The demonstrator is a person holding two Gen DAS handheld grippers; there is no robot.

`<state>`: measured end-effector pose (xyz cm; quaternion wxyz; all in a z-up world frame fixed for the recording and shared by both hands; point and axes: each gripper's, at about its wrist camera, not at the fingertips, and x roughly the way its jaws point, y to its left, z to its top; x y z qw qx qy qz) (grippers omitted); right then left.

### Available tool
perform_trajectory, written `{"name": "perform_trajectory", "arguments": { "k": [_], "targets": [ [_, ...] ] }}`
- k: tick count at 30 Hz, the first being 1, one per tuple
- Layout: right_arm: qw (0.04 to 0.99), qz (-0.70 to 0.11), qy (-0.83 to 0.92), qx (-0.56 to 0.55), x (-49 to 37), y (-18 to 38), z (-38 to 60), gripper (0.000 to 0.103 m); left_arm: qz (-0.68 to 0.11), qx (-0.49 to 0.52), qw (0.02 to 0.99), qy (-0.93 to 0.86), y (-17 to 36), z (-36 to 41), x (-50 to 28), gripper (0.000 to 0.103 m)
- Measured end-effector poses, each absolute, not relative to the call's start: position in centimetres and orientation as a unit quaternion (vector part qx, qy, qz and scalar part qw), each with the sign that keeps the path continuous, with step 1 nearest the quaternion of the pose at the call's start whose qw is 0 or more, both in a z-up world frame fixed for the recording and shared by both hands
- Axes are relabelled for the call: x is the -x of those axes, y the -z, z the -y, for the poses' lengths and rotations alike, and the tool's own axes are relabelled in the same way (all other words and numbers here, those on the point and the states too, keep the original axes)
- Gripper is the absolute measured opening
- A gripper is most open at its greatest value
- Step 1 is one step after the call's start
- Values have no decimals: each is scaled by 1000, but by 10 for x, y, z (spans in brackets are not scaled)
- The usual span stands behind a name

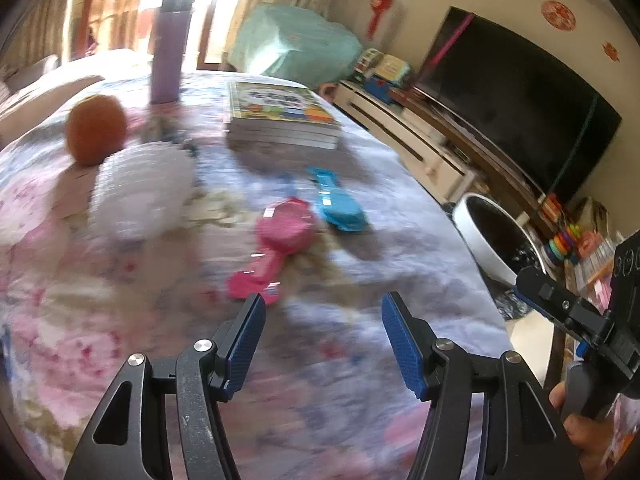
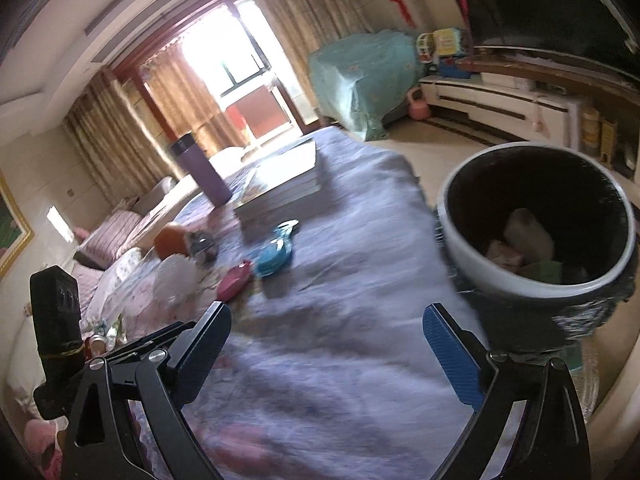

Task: Collect trash
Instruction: 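Move both open grippers back toward the table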

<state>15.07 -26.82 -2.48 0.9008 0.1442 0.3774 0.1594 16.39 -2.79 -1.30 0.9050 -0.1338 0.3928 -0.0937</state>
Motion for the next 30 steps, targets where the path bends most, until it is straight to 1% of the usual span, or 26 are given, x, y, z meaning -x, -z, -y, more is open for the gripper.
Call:
{"name": "perform_trajectory", "arguments": {
  "k": [14,25,28,30],
  "targets": [
    [883,-397,-216,-127,-161,33,202,98,-383,162,909,31,4,-54,-137,60],
    [869,-399,-270,-114,-184,33,140,97,-373,155,915,-22,-12,-103,-135,60],
    [862,-403,-281,-123,-197,36,123,96,-373,157,914,-34,-12,-111,-141,60],
    [857,-405,-291,-126,-205,39,113,88,-373,158,913,-40,-12,-116,-144,60]
  ]
}}
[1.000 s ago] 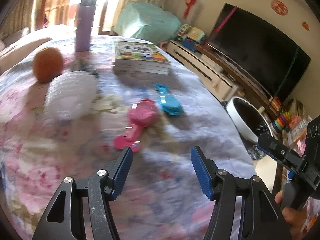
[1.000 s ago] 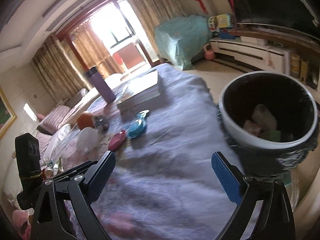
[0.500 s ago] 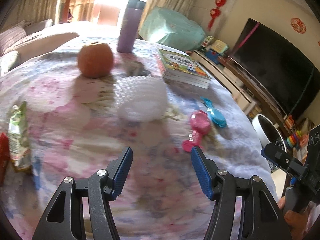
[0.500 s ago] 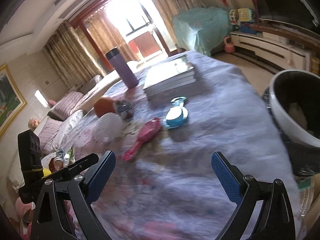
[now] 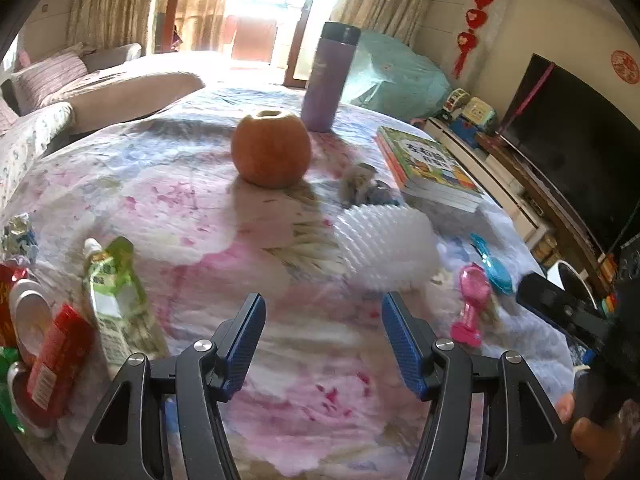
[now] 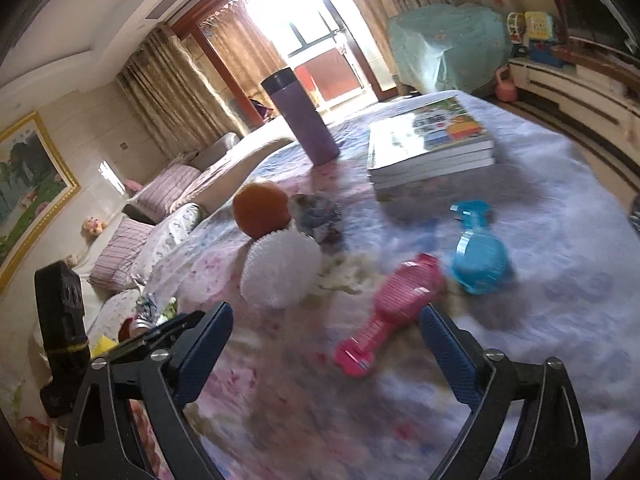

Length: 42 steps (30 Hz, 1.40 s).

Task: Collect trash
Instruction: 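Move both open grippers back toward the table, then grasp the white mesh fruit net with the right gripper while the left grasps crumpled paper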

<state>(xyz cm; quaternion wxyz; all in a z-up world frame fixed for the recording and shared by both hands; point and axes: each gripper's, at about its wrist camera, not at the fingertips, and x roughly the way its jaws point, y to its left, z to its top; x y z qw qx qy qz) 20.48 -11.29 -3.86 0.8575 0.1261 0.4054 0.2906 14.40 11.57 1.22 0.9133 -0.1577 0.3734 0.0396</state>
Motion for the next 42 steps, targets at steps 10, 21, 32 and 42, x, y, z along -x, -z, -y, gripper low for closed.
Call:
{"name": "perform_trajectory", "arguments": {
  "k": [10,21,32,42],
  "targets": [
    [814,-451,-332,-153,-247,68,67,68,-384,162,908,-48,-4,-127,-164,60],
    [823,-432,-325,-175,-239,57,110,20,-388,167,906,-33,6,-113,-201,61],
    [866,-383,-261,-190,-214,28,190,20,-390,183,902,-30,23,-95,-284,70],
    [874,-382,-242,-176,-195,26,206,20,-400,165,901,-15,46,-81,-337,21]
  ]
}}
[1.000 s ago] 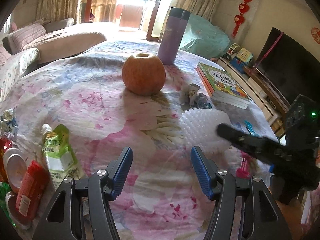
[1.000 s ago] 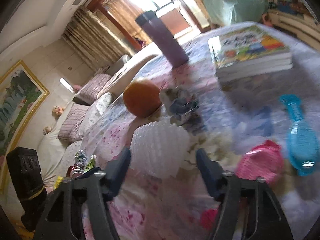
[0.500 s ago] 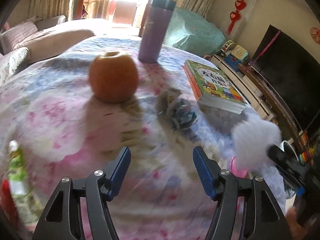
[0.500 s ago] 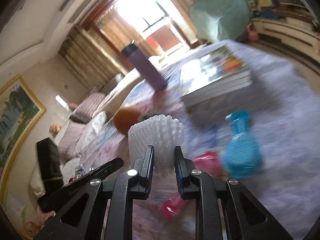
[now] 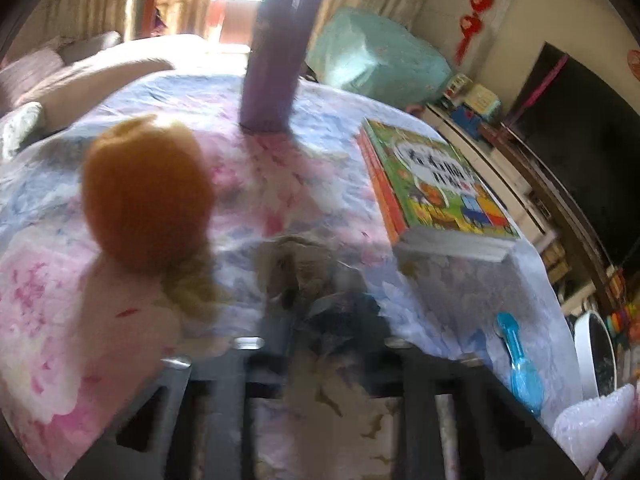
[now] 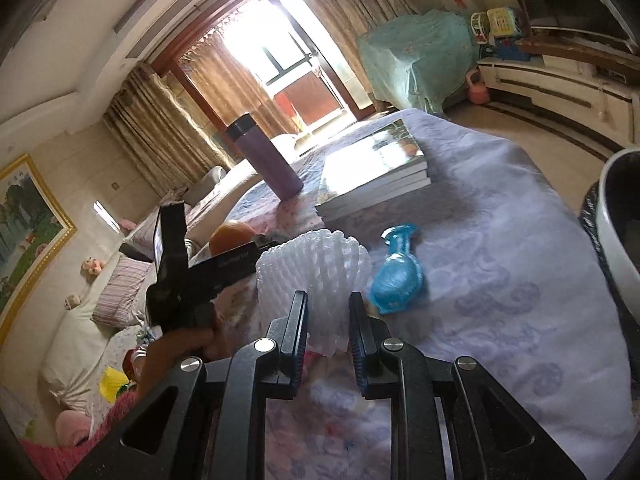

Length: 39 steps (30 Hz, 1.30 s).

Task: Collect trash
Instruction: 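Grasp the white mesh fruit net with the right gripper while the left grasps crumpled paper, then carry the crumpled paper and mesh net over the trash bin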

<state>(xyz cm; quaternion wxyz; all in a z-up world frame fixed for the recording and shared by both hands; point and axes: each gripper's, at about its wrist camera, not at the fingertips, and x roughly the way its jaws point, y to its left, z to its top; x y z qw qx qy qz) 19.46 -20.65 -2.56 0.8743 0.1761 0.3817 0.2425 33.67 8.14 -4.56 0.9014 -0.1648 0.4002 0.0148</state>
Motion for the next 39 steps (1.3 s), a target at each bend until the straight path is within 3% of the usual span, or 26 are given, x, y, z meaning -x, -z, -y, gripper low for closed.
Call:
{"name": "perform_trajectory", "arguments": {
  "k": [5,21,39],
  "targets": [
    [879,-378,-228,-180,-191,24,219,20,-393,165,905,12,43,-72,-319,16],
    [901,-357,-186,-163,-167,16,255,20,-383,157,901,128,11,-16,-226,16],
    [916,-334,-121,-184,-135,9,326,20,-395,105,888,210,2,70,-212,16]
  ]
}}
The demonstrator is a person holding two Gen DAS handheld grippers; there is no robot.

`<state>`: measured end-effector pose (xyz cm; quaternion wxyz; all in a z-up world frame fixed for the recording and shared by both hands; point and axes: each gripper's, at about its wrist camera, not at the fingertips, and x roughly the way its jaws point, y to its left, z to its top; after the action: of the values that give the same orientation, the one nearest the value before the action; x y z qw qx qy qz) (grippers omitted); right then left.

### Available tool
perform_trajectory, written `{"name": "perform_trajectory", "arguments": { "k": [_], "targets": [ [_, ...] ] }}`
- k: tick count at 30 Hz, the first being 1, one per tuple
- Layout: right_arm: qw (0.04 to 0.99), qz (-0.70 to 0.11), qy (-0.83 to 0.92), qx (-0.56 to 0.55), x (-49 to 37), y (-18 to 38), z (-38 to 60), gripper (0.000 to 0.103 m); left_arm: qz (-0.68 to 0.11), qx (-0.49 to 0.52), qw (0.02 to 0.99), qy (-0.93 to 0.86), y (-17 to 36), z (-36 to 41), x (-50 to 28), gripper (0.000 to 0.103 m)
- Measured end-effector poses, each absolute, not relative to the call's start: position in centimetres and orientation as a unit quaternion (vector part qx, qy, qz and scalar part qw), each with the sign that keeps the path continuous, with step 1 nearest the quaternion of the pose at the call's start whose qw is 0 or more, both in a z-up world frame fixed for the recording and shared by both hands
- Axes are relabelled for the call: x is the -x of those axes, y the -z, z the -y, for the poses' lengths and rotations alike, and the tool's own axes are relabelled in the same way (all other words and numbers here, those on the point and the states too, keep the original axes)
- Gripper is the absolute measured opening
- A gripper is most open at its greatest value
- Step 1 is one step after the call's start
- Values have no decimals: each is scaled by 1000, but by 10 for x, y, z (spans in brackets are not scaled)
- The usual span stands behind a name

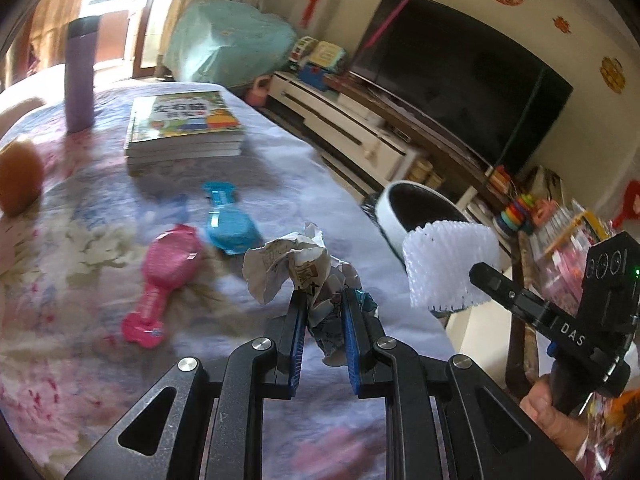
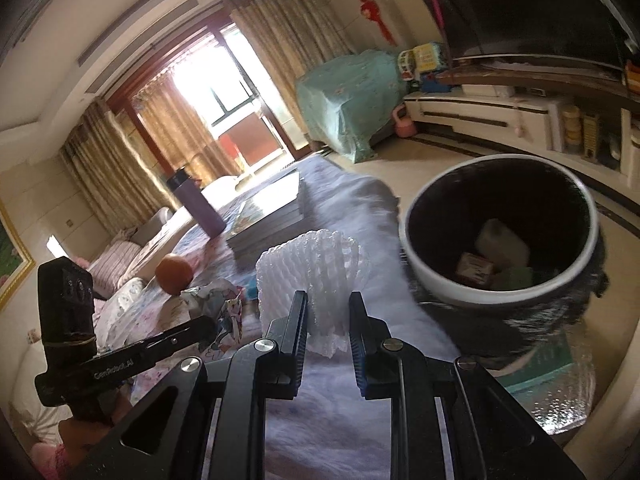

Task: Collect trash
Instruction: 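Carry the crumpled paper and mesh net over the trash bin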

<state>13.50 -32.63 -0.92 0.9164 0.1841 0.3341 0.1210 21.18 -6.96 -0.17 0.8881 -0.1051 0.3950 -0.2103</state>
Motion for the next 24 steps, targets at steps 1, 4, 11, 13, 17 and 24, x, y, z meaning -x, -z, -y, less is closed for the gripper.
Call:
{"name": "perform_trajectory", "arguments": {
  "k": [1,4,11,13,17,24],
  "targets": [
    [917,-332,-116,-187,-134,9,331,20,-395,102,888,213,1,75,-210,16],
    [919,-328,-106,-192,-130,8,344,20,-395,93,886,225,-1,90,-213,16],
    [923,-317,-87,-203,-125,6,370,20,-396,69,883,243,-5,119,-219,16],
    [923,-315,-80,-204,-122,6,375,20,-395,63,882,248,-6,129,-219,16],
    [925,-313,-69,-206,-120,7,388,20,-395,53,881,255,-7,145,-222,16],
    [928,-308,-48,-204,-120,5,406,20,-393,39,879,269,-10,172,-228,16]
  ]
}}
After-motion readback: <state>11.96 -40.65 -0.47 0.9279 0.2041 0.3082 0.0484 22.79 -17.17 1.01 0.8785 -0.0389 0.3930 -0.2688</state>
